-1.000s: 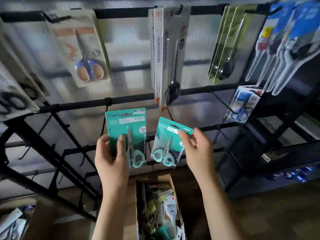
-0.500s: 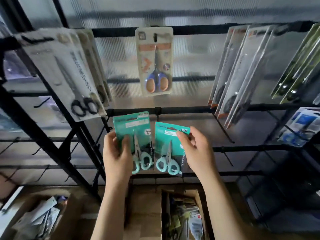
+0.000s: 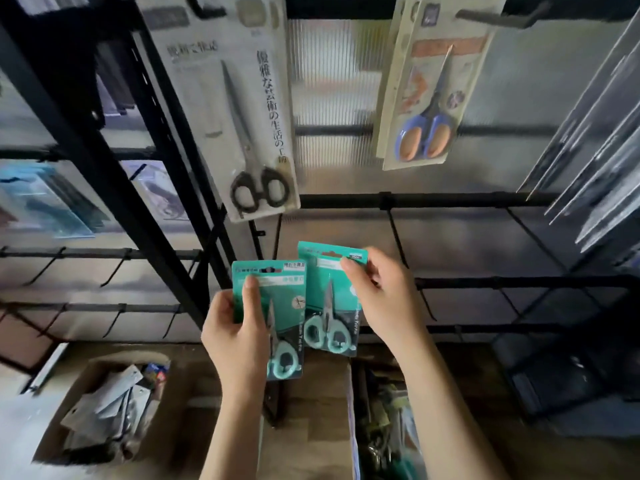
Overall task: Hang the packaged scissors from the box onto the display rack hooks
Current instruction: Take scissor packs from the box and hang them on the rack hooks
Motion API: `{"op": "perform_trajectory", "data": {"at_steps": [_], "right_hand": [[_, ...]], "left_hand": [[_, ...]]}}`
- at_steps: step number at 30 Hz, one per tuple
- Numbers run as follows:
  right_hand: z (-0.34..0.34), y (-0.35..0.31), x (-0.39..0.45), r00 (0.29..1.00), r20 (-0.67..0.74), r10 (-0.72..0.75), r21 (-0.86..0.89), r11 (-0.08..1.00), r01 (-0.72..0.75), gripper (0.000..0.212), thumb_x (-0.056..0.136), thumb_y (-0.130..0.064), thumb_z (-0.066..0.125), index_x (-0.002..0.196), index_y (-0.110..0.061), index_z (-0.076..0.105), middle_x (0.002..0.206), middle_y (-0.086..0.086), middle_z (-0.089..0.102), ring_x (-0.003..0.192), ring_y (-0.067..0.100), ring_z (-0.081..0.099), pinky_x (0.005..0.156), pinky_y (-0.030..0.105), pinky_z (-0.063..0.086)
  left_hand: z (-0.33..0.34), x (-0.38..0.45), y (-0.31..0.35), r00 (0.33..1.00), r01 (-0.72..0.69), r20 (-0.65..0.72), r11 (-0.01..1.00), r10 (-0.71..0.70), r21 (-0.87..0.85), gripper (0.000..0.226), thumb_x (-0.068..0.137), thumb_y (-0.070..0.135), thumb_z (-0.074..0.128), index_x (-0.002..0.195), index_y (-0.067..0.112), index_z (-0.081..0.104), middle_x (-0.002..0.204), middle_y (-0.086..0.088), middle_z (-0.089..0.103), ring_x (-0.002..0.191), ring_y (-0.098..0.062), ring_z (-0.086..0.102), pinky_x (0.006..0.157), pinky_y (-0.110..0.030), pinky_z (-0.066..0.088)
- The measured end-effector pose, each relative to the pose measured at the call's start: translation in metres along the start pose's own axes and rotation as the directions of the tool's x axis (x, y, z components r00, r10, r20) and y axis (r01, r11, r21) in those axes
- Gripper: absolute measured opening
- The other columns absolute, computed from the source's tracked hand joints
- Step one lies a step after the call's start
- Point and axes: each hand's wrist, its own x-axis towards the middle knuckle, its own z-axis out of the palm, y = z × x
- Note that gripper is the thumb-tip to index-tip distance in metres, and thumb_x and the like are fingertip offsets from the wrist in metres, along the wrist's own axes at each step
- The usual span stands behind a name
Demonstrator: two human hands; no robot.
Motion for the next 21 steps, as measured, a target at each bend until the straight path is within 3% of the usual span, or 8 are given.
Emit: {"op": "perform_trajectory", "data": {"at_steps": [2, 5, 9, 15, 21], "right_hand": [[0.008, 0.002, -0.001, 1.000, -0.013, 0.017, -0.002, 1.000, -0.017, 0.020, 0.094, -0.028, 0.055, 0.090, -0.009, 0.057, 0.087, 0.002, 0.068, 0.071, -0.002, 0.062, 0.050, 0.018, 0.047], [0.017, 0.005, -0.003, 0.998, -0.040, 0.056, 0.013, 0.998, -0.056, 0.022, 0.094, -0.027, 0.055, 0.092, -0.005, 0.058, 0.093, 0.003, 0.069, 0.078, 0.002, 0.066, 0.056, 0.035, 0.055], [0.022, 0.010, -0.004, 0.995, -0.054, 0.088, -0.033, 0.995, -0.090, 0.022, 0.095, -0.028, 0.053, 0.091, -0.007, 0.057, 0.092, 0.002, 0.068, 0.080, 0.005, 0.066, 0.060, 0.044, 0.056], [0.020, 0.017, -0.001, 0.991, -0.092, 0.100, -0.091, 0.990, -0.109, 0.018, 0.095, -0.030, 0.052, 0.094, -0.012, 0.056, 0.093, -0.005, 0.063, 0.080, -0.003, 0.062, 0.055, 0.026, 0.056], [0.026, 0.029, 0.004, 0.988, -0.088, 0.129, -0.083, 0.987, -0.136, 0.013, 0.095, -0.028, 0.053, 0.095, -0.015, 0.054, 0.093, -0.002, 0.063, 0.079, 0.000, 0.062, 0.051, 0.018, 0.051]], "left_hand": [[-0.006, 0.003, -0.008, 1.000, 0.014, 0.019, 1.000, -0.014, 0.025, 0.035, 0.087, 0.041, 0.058, 0.065, 0.017, 0.048, 0.060, 0.005, 0.051, 0.053, -0.001, 0.043, 0.051, -0.024, 0.037], [-0.011, 0.011, -0.013, 0.996, -0.009, 0.088, 0.998, 0.003, 0.069, 0.025, 0.091, 0.030, 0.056, 0.069, 0.021, 0.050, 0.066, 0.004, 0.056, 0.055, 0.001, 0.051, 0.052, -0.019, 0.041], [-0.011, 0.021, -0.014, 0.982, -0.004, 0.188, 1.000, -0.002, 0.029, 0.014, 0.093, 0.021, 0.054, 0.079, 0.021, 0.054, 0.080, 0.001, 0.062, 0.066, 0.003, 0.060, 0.054, -0.011, 0.046], [-0.006, 0.024, -0.019, 0.968, 0.063, 0.246, 0.997, -0.052, -0.036, 0.008, 0.093, 0.018, 0.053, 0.086, 0.019, 0.056, 0.086, 0.002, 0.064, 0.075, 0.003, 0.064, 0.057, -0.011, 0.049], [-0.004, 0.022, -0.025, 0.968, 0.081, 0.243, 0.994, -0.061, -0.073, 0.006, 0.091, 0.020, 0.053, 0.087, 0.017, 0.056, 0.087, -0.001, 0.065, 0.076, 0.000, 0.064, 0.059, -0.012, 0.049]]}}
